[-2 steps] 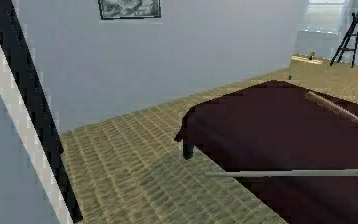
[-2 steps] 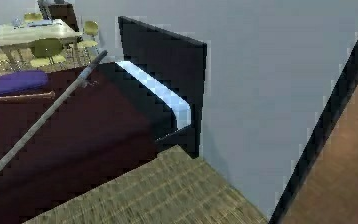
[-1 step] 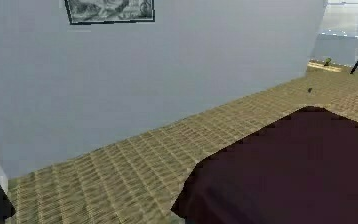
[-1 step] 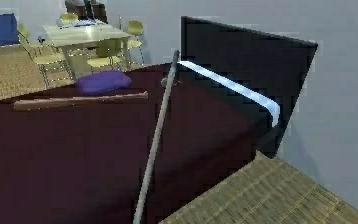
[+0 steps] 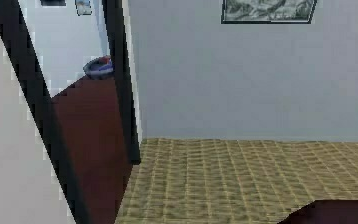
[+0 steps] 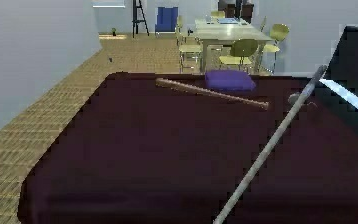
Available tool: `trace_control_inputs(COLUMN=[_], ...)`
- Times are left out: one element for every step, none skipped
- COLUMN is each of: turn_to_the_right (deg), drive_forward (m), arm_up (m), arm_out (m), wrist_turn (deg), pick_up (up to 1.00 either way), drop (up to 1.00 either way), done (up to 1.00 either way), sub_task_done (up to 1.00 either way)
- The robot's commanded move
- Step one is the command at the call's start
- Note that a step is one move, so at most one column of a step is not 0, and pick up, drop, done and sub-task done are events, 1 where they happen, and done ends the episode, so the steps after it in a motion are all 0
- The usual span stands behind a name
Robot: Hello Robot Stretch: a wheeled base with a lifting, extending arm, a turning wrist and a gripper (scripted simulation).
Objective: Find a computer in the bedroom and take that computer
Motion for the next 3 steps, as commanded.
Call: trace_control_inputs(turn_to_the_right=[0.0,45.0,9.0], drive_forward=[0.95,0.00,0.00], arm_up=[0.00,0.00,0.00], arm_out=[0.00,0.00,0.00], wrist_turn=[0.0,0.0,0.0], pick_up=[0.00,0.00,0.00], drop=[0.00,0.00,0.00], done=[0.00,0.00,0.00], sub_task_done=[0.00,0.00,0.00])
